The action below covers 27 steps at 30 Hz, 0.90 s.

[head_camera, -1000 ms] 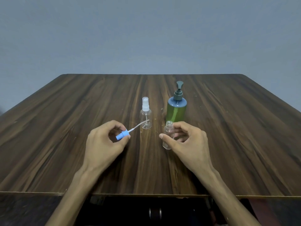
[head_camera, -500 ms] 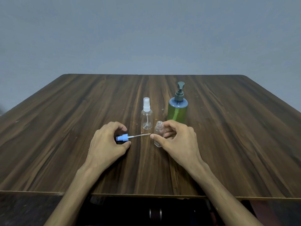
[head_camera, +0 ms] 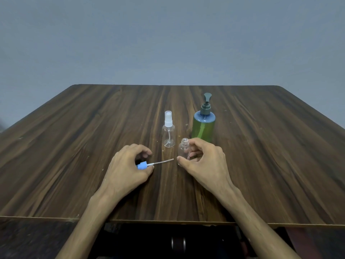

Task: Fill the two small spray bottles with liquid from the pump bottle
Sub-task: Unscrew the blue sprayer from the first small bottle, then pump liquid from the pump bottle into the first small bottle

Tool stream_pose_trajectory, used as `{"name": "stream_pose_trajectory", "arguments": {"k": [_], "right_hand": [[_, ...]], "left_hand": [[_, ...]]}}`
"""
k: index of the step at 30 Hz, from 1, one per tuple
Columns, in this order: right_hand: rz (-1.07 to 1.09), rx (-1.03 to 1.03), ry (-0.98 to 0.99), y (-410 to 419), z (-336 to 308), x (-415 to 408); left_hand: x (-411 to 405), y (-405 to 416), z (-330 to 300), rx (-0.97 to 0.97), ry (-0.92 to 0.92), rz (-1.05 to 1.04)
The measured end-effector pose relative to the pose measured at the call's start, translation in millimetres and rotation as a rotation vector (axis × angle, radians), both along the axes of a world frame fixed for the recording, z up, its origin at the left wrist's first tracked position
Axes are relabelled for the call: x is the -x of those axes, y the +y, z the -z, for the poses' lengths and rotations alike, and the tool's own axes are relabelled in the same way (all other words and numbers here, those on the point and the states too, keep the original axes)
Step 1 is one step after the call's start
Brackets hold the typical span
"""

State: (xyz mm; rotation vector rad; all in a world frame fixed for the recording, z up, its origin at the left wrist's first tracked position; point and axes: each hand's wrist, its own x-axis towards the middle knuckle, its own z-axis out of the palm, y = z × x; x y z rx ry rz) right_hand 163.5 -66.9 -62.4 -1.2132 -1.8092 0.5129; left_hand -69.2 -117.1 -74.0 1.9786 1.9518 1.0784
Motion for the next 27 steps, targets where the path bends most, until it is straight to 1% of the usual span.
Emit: {"name": "stream_pose_trajectory", "arguments": {"k": [4, 7, 10, 15, 21, 23, 25, 27], "right_hand": [[-0.018, -0.005, 0.003, 0.1, 1.3, -1.6], [-0.002, -0.016, 0.005, 1.1, 1.5, 0.2], [-0.007, -0.015, -0.011, 2.0, 0.8, 3.3], [-0.006, 0.0, -0.028, 3.2, -3.9, 7.4], [0.007, 0.01, -0.05, 7.5, -6.0, 7.8], [0.004, 0.013, -0.047, 8.1, -6.0, 7.5], [0.006, 0.008, -0.038, 8.2, -5.3, 7.5], [0.013, 0.006, -0.019, 6.8, -5.3, 7.8]], "left_hand": [[10.7, -7.7, -1.9, 0.036, -0.022, -0.061], [9.7, -5.0, -4.6, -0.015, -0.049, -0.174], [4.7, 22.6, -10.8, -0.046, -0.081, -0.246], [-5.7, 76.4, -17.2, 0.116, 0.012, -0.218], [-9.3, 75.2, -15.7, 0.11, 0.01, -0.178], [-10.1, 64.2, -19.1, 0.118, 0.047, -0.164], [-13.5, 48.2, -22.1, 0.042, 0.057, -0.163], [-24.6, 29.5, -25.6, -0.138, -0.079, -0.147]]}}
